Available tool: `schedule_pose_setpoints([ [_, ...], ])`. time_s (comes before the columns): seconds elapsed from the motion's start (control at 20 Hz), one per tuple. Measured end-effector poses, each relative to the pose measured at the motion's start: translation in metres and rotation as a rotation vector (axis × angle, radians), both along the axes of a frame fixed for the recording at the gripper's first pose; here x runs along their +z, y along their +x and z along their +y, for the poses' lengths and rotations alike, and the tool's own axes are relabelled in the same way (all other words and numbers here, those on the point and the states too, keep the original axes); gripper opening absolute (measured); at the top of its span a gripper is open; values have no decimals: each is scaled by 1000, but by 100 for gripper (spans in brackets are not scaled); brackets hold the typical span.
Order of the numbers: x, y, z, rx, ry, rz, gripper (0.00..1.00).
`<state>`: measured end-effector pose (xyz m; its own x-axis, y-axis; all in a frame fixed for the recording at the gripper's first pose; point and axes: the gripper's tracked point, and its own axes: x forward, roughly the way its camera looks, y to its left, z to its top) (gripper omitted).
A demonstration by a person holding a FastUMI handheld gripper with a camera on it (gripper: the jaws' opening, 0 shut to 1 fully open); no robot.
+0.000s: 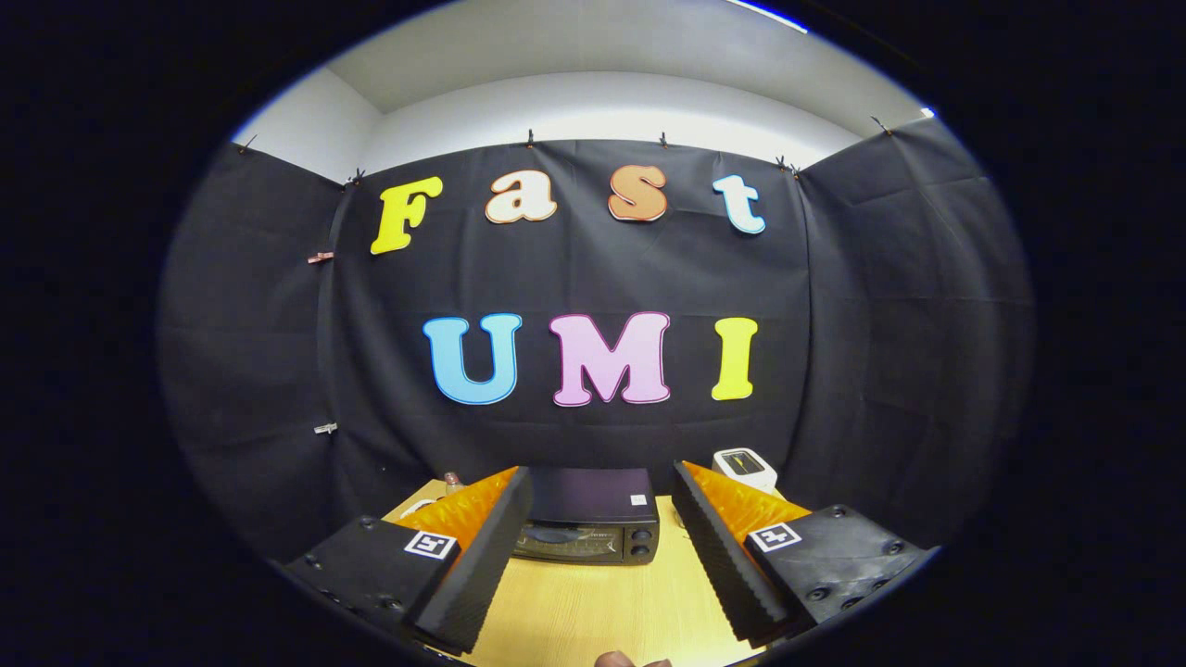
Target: Open the toaster oven, put the food inside, and close the toaster oven door.
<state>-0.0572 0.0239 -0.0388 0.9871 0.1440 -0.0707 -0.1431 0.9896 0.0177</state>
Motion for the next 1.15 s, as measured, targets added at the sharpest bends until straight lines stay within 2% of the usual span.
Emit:
schedule_pose_setpoints([
  [1.15,19,1,-16,-29,-19,-33,98],
])
